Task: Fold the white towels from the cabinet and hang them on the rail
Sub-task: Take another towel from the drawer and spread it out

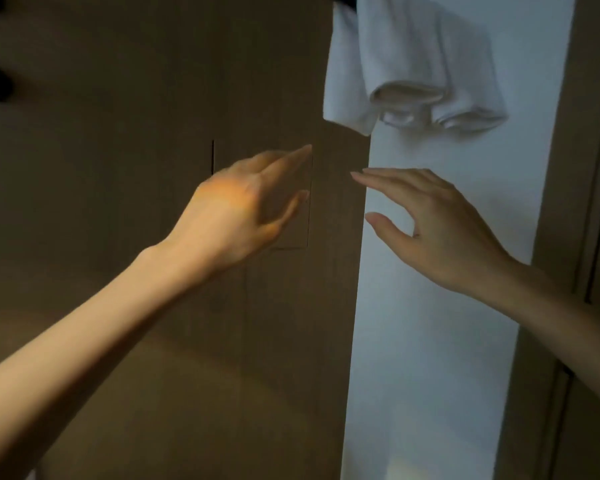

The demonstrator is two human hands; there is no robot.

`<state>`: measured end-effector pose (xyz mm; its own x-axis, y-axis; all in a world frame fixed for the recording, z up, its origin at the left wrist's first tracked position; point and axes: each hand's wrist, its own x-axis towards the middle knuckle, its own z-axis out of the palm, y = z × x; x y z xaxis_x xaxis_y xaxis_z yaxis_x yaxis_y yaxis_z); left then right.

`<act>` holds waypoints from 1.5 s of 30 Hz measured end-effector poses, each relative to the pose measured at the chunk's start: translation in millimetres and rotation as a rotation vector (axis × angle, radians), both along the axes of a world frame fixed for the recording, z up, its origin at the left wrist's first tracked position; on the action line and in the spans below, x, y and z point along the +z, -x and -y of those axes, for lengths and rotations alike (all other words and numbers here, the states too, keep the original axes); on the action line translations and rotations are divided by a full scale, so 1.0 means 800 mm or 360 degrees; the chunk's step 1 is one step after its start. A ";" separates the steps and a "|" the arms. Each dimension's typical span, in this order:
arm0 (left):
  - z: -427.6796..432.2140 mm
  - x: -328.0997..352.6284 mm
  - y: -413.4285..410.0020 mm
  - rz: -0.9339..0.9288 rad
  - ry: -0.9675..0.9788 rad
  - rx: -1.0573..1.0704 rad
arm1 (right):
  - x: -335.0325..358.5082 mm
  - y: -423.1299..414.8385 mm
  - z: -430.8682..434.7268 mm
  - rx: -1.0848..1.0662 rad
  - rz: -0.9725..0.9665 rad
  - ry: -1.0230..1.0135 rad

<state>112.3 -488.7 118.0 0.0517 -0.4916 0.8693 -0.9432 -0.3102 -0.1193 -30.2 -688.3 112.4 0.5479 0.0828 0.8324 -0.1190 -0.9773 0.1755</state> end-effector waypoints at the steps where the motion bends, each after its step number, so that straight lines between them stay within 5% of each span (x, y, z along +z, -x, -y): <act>1: -0.011 -0.014 0.006 0.0001 -0.0040 0.0043 | -0.014 0.005 -0.007 -0.0003 -0.0052 -0.0039; 19: -0.162 -0.271 0.161 -0.0468 -0.0463 0.0367 | -0.279 0.126 -0.136 0.0319 -0.0754 -0.0634; 30: -0.222 -0.490 0.136 -0.1012 -0.0666 0.0490 | -0.508 0.101 -0.191 0.0335 -0.1394 -0.1052; 39: -0.226 -0.787 0.097 -0.1429 -0.0828 0.0655 | -0.820 0.051 -0.207 0.0140 -0.1844 -0.1193; 45: -0.229 -1.017 0.053 -0.1437 -0.0947 0.0735 | -1.078 0.019 -0.209 0.0060 -0.1975 -0.1356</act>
